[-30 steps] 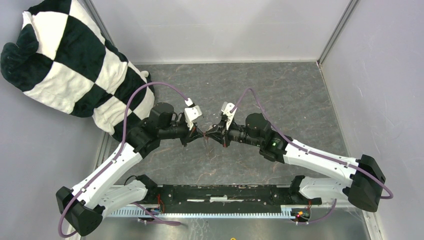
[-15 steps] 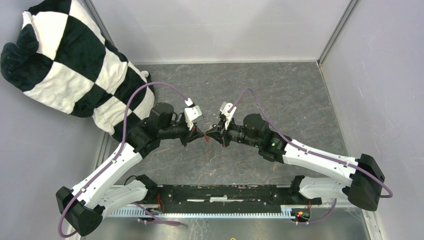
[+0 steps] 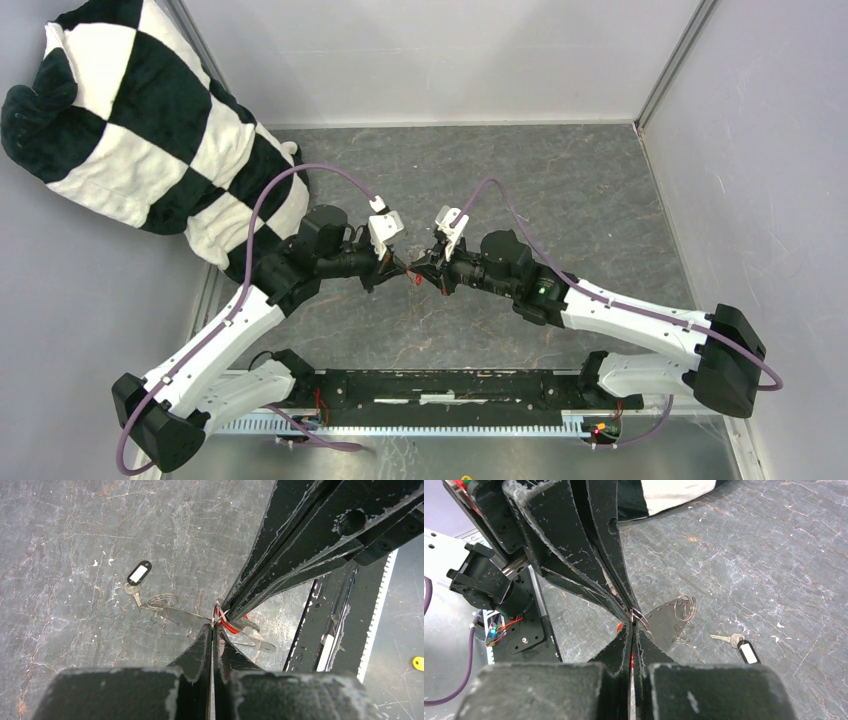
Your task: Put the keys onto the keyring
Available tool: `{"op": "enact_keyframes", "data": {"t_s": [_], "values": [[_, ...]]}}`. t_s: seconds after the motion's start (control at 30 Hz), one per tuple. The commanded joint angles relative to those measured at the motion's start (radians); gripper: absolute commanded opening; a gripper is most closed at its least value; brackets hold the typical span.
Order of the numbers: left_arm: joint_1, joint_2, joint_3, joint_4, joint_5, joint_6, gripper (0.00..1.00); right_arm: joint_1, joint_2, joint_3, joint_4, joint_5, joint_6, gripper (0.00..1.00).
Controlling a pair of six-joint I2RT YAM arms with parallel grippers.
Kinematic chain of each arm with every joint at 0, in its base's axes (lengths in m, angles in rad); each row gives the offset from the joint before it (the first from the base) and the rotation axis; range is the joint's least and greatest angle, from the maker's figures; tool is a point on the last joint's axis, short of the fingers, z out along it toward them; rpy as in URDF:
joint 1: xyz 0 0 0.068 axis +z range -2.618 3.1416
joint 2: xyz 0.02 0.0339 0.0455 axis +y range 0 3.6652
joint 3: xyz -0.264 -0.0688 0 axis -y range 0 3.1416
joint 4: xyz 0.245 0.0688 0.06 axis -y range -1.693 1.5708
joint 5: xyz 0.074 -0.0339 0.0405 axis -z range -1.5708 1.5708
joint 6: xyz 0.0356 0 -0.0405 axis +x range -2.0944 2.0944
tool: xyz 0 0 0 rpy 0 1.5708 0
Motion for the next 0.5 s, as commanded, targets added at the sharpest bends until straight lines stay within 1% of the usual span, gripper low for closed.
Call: {"op": "enact_keyframes", "data": {"t_s": [0.0, 0.37, 0.47], "values": [[-0.001, -0.016, 0.035, 0.057, 0.01, -0.03, 0.02, 0.009, -0.004, 0.042, 0.042, 0.063, 0.0, 0.01], [-0.001, -0.026, 0.028, 0.058, 0.025, -0.021, 0.02, 0.017, -0.011, 0.042, 0.037, 0.115, 0.014, 0.01], [-0.001, -0.025, 0.027, 0.058, 0.026, -0.018, 0.02, 0.02, -0.015, 0.04, 0.035, 0.154, 0.013, 0.01]]}}
